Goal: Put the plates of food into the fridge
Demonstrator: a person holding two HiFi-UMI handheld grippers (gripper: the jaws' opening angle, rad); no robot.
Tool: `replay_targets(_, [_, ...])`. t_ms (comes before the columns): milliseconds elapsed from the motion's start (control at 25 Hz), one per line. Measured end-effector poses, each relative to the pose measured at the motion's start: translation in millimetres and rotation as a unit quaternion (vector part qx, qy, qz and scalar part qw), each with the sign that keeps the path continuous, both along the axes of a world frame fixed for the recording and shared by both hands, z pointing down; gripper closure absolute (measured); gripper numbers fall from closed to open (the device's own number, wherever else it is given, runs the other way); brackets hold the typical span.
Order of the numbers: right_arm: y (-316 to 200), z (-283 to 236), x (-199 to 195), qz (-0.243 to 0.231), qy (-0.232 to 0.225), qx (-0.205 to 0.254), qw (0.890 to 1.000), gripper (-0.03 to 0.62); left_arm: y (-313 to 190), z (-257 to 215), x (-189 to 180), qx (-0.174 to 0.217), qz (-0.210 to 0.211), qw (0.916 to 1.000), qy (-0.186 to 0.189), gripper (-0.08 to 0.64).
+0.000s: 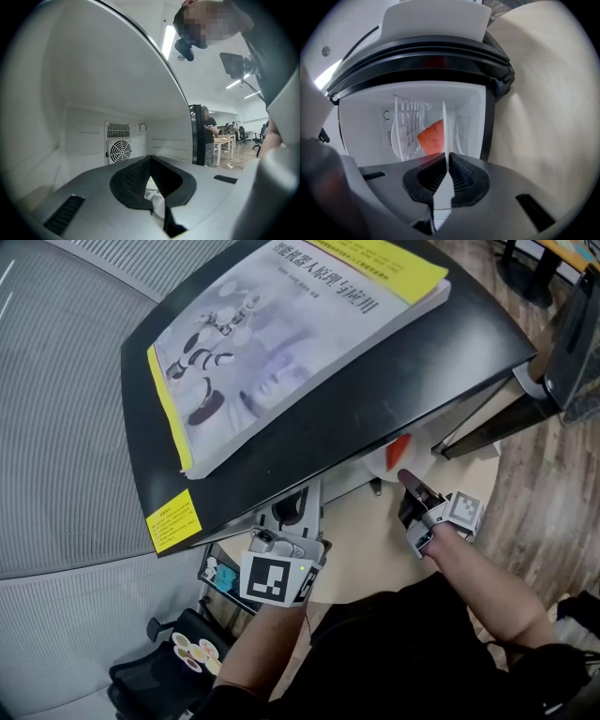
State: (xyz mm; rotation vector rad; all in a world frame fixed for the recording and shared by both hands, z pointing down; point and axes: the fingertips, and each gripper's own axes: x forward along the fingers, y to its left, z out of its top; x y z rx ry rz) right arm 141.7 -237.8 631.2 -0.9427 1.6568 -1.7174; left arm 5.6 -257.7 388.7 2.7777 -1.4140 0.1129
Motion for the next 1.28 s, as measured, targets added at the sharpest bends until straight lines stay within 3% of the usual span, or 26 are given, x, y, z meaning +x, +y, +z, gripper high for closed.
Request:
replay_targets(480, [-16,9,-7,-0.003,-0.003,-0.016,1.0,0.574,-12,-5,-5,0.009,-0.011,0.9999,0.005,0.558])
replay_targets(800, [-28,14,-14,-0.01,-0.002,-0.019,1.0,0.574,-6,8,-10,-0.008,-0.022,0.9996,0.016,0.558])
replay_targets(1280, [-46,30,-14,-0.02,0.039,-0.055,0.997,0.572,1,16,-10,-0.017,-0.019,0.9995,0.019,0.558])
